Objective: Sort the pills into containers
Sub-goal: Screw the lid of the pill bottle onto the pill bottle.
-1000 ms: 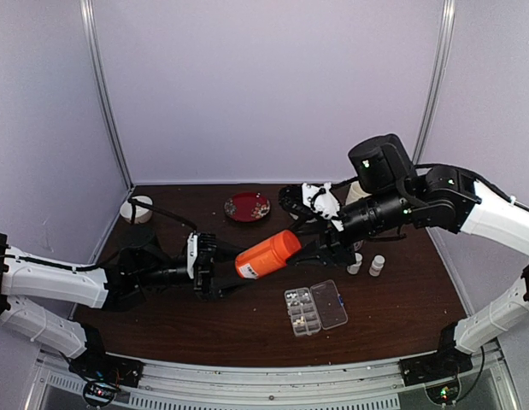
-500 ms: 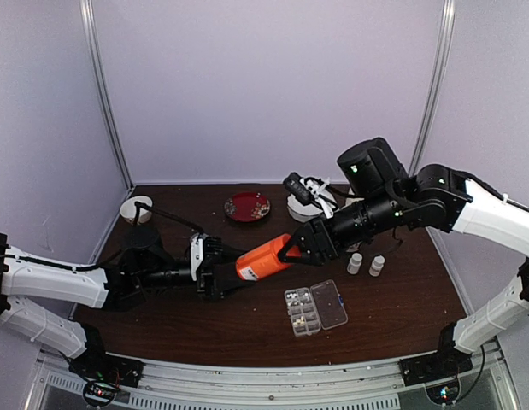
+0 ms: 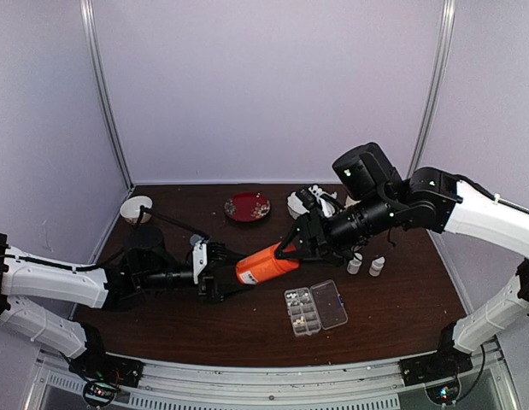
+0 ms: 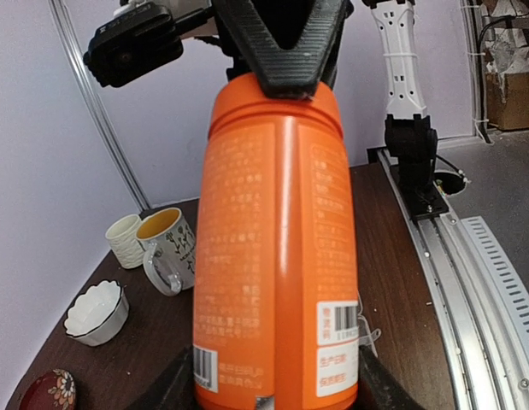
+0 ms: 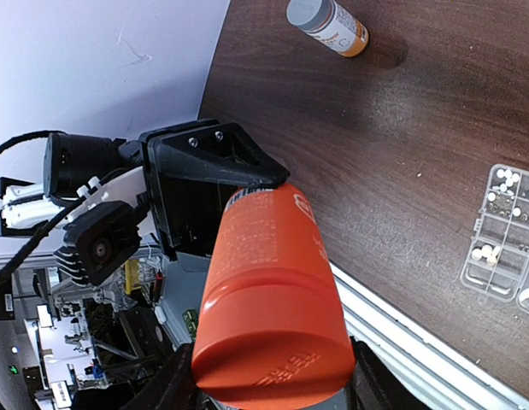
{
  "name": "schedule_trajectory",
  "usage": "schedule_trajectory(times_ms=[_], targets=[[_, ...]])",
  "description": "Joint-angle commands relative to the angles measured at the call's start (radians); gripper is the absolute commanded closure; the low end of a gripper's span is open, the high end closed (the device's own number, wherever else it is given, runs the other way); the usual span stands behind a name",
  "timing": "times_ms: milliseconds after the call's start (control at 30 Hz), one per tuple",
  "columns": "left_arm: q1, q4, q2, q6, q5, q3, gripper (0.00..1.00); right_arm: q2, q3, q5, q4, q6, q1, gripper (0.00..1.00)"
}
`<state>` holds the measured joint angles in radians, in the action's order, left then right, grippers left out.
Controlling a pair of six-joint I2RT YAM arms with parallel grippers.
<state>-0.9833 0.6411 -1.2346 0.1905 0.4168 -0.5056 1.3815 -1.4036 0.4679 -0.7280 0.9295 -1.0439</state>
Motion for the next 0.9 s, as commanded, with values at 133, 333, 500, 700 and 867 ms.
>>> schedule_trajectory(times_ms=[133, 333, 500, 700, 867], targets=[[-0.003, 0.118, 0.009, 0.006, -0.067, -0.048, 1.0, 0.023, -0.01, 0.117, 0.088, 0.052, -0.016, 1.0], [-0.003, 0.211, -0.003, -0.067, -0.046, -0.021, 0.79, 0.021, -0.025, 0.066, 0.07, -0.033, -0.016, 1.0], [-0.003, 0.272, -0.019, -0.128, -0.027, -0.008, 0.55, 0.016, -0.028, 0.057, 0.082, -0.062, -0.016, 1.0], [-0.003, 0.275, -0.034, -0.149, -0.019, -0.007, 0.43, 0.006, -0.03, 0.033, 0.082, -0.094, -0.016, 1.0], [-0.003, 0.267, -0.042, -0.145, -0.011, -0.022, 0.55, 0.007, -0.031, 0.043, 0.095, -0.089, -0.016, 1.0]])
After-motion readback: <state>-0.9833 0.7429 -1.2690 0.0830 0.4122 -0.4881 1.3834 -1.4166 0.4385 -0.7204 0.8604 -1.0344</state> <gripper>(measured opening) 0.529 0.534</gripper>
